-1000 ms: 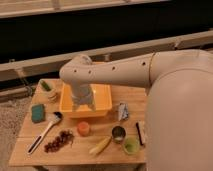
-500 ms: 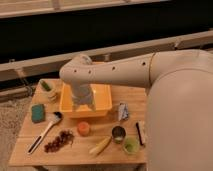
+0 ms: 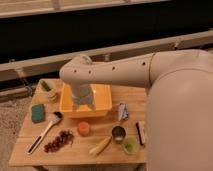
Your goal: Place towel in tray
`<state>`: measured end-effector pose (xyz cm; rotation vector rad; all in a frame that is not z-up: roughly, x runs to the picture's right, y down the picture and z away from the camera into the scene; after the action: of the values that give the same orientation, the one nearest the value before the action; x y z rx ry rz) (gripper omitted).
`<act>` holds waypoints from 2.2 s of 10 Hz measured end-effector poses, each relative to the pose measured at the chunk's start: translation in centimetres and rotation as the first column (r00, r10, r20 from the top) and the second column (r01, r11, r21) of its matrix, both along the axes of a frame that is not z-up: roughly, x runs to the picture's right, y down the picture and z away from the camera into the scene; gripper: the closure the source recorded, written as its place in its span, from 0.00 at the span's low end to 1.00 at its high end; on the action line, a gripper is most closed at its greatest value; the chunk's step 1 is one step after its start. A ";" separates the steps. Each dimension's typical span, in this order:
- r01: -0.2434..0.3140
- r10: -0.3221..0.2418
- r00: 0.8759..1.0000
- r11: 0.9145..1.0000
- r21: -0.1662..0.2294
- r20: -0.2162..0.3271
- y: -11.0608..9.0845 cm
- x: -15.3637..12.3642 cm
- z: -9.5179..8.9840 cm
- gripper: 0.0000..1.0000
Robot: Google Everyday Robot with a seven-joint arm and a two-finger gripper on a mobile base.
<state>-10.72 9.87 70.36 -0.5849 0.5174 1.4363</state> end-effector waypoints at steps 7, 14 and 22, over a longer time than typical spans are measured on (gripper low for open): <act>-0.004 0.004 1.000 1.000 0.001 -0.003 0.0 0.1 0.0 0.35; -0.150 0.155 0.988 0.974 0.170 -0.018 -5.3 10.2 1.0 0.35; -0.249 0.265 0.957 0.960 0.129 -0.121 -3.0 18.9 7.5 0.35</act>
<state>8.17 6.86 77.91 -0.4772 0.4767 1.7517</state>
